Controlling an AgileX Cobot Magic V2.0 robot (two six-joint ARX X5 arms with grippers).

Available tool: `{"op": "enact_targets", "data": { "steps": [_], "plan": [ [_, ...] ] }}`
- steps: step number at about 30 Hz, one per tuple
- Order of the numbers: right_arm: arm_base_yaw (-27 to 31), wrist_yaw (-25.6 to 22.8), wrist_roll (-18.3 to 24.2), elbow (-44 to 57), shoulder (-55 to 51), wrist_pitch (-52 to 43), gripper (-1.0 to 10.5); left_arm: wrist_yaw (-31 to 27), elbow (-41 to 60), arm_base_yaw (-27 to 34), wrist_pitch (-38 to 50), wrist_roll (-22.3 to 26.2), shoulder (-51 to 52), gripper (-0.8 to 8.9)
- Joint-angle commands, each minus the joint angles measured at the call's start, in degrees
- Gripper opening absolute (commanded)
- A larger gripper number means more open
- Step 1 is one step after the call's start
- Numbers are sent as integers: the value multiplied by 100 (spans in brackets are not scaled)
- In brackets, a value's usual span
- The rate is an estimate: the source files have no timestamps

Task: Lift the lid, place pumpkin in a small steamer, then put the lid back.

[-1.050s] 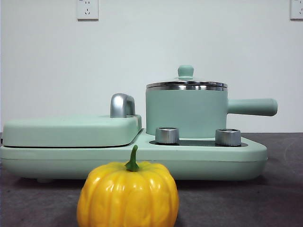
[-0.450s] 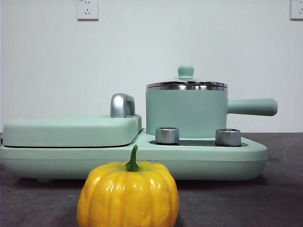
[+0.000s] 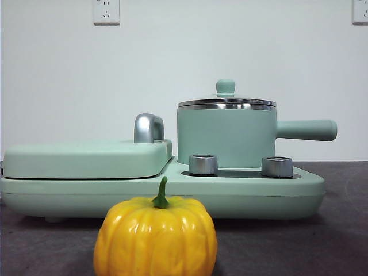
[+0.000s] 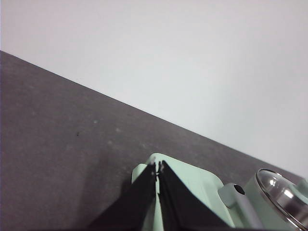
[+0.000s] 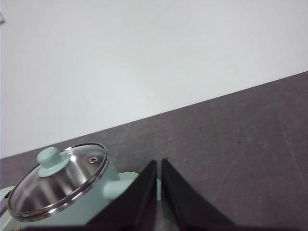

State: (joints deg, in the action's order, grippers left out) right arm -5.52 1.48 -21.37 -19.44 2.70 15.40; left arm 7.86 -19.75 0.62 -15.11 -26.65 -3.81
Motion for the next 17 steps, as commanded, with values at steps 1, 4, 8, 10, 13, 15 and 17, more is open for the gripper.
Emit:
{"op": "enact_targets", "data": {
  "steps": [1,4,8,10,13,15,17],
  "plan": [
    [2,15,264,-328,157,227,12,31,-439,11,-164,426,-164,9],
    [4,55,542,-715,413,531,12,31,-852,11,-487,675,-444,9],
    [2,190,986,-1207,863,855,12,31,-1300,11,-835,1008,-874,9],
    [2,240,1161,-1427,1139,1001,12,31,-1471,11,-938,1169,-1097,9],
    [2,367,1353,-1683,1545,1128,12,46,-1703,11,-1043,1390,-1460,9],
    [2,446,1493,-1840,1816,1189,12,133,-1836,11,-1084,1537,-1705,9],
    [2,479,1611,-1969,2087,1213,12,245,-1945,7,-1088,1635,-1943,9]
  ]
}}
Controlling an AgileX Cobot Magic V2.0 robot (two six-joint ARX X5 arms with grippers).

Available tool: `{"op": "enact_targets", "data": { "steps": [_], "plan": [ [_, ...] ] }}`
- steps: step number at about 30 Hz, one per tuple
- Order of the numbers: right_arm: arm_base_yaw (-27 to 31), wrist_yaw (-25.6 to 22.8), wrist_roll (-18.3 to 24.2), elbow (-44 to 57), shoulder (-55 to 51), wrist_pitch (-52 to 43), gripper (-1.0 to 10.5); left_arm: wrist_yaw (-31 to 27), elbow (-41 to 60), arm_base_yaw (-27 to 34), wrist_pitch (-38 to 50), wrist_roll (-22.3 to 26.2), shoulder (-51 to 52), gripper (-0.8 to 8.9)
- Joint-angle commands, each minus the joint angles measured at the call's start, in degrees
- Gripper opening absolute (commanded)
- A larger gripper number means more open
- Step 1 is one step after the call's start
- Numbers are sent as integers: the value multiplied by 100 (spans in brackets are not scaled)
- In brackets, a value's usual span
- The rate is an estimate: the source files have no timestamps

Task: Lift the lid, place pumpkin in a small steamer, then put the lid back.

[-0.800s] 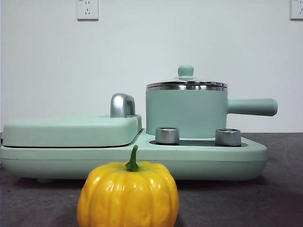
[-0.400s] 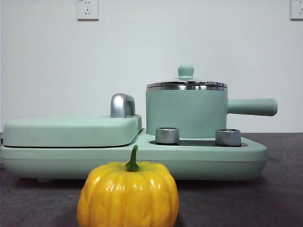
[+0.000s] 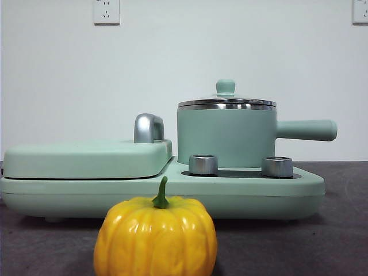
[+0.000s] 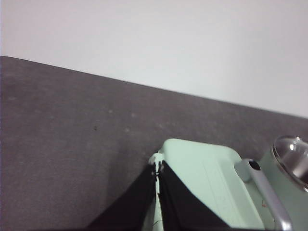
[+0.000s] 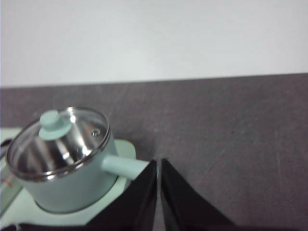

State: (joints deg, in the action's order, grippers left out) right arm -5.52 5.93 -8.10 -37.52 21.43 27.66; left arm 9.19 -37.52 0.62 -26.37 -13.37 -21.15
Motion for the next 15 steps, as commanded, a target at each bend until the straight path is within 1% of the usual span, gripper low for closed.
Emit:
{"op": "enact_targets", "data": {
  "steps": [1,11,12,15],
  "plan": [
    [2,44,350,-223,354,-13,12,201,-229,4,39,389,-341,9],
    [-31,743,1237,-614,1480,-17,12,986,-752,-37,59,1036,-1526,8],
    [-57,804,1377,-640,1598,-15,12,1058,-807,-66,59,1137,-1637,8],
    [-184,824,1718,-669,1818,-15,12,1178,-960,-190,55,1488,-1930,8]
  ]
}}
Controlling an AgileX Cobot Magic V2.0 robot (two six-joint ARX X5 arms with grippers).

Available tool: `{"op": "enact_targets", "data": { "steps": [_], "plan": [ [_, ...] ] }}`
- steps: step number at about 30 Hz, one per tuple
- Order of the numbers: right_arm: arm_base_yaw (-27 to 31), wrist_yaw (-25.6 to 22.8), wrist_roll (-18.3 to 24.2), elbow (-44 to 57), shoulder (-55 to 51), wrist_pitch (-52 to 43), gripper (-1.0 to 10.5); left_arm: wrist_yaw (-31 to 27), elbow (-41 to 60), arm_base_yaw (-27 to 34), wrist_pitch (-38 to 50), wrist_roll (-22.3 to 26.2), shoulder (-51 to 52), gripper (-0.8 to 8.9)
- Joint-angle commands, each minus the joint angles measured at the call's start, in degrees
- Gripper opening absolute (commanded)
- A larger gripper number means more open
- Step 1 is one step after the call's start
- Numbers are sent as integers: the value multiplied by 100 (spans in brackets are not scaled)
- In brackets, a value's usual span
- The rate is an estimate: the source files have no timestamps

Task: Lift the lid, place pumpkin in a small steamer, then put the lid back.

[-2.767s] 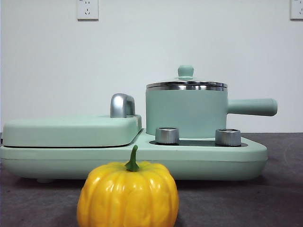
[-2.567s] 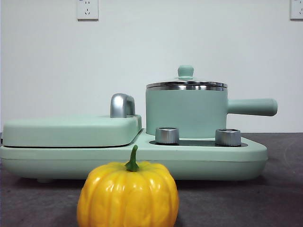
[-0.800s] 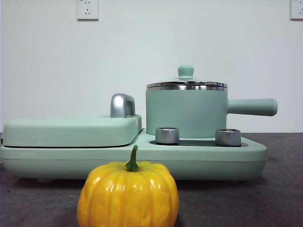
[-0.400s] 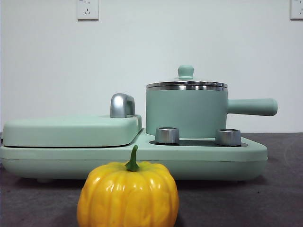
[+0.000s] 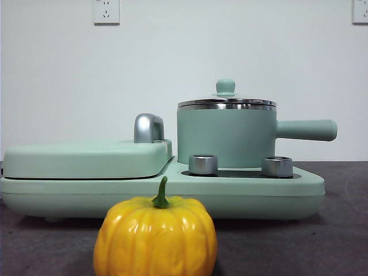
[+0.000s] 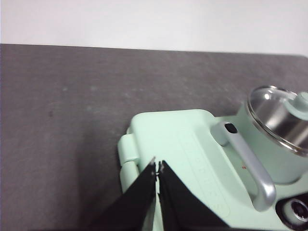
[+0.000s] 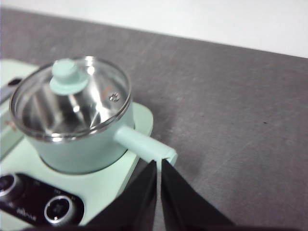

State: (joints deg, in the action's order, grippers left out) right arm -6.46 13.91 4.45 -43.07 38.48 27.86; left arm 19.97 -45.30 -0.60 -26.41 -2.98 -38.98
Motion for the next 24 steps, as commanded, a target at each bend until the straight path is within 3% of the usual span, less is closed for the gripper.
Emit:
{"op": "enact_targets", "data": {
  "steps": [1,11,13,16,18,24],
  "plan": [
    [-140,26,592,-120,179,-28,12,114,-232,-127,50,640,-236,8],
    [-789,22,1637,-131,389,105,17,114,-645,-839,-269,2559,-822,7],
    [-879,20,1871,-131,387,127,99,114,-645,-964,-251,2894,-822,16],
    [-951,-44,1937,-131,389,131,300,114,-662,-1095,-131,2918,-817,166],
    [-960,-39,1937,-131,382,131,313,114,-673,-1147,-46,2885,-817,229],
    [-960,-39,1932,-131,372,76,313,111,-673,-1294,223,2557,-831,226]
  ]
}}
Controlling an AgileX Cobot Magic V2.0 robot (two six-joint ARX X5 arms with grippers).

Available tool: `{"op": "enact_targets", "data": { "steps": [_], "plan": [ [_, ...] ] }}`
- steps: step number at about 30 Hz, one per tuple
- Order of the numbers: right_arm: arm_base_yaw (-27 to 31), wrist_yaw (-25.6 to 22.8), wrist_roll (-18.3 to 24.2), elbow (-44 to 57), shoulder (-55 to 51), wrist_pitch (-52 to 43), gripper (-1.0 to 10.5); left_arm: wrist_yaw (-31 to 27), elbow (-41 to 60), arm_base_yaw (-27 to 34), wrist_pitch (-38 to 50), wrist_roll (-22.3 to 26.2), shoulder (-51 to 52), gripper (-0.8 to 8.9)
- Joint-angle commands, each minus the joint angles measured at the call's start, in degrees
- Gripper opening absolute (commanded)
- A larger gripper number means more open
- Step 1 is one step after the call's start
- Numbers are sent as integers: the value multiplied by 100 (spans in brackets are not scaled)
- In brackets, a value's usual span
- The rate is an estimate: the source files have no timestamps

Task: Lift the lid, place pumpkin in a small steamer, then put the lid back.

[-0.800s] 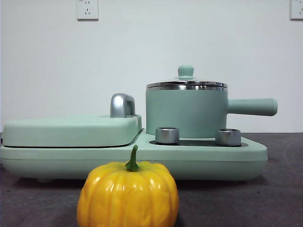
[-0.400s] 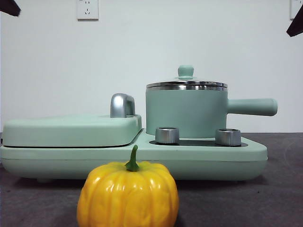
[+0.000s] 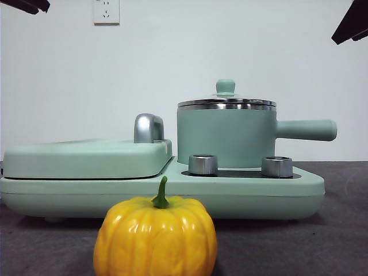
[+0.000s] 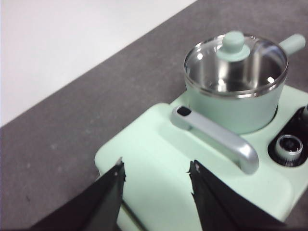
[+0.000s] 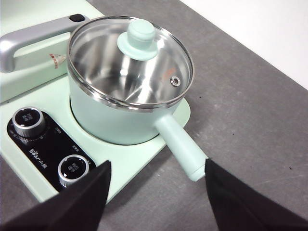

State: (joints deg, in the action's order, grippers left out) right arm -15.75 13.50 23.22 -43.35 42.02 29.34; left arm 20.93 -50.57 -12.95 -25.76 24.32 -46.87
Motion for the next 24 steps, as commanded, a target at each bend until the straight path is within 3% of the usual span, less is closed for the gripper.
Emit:
{"op": "enact_targets", "data": {
  "steps": [1,12,24],
  "plan": [
    [-31,4,55,-103,17,-92,313,15,-146,-96,166,-162,-44,226],
    [-68,4,-181,-103,9,-372,313,15,-146,-901,715,-164,-573,226],
    [-68,4,-275,-103,17,-415,313,15,-153,-1696,3139,-1250,-2420,227]
  ]
}}
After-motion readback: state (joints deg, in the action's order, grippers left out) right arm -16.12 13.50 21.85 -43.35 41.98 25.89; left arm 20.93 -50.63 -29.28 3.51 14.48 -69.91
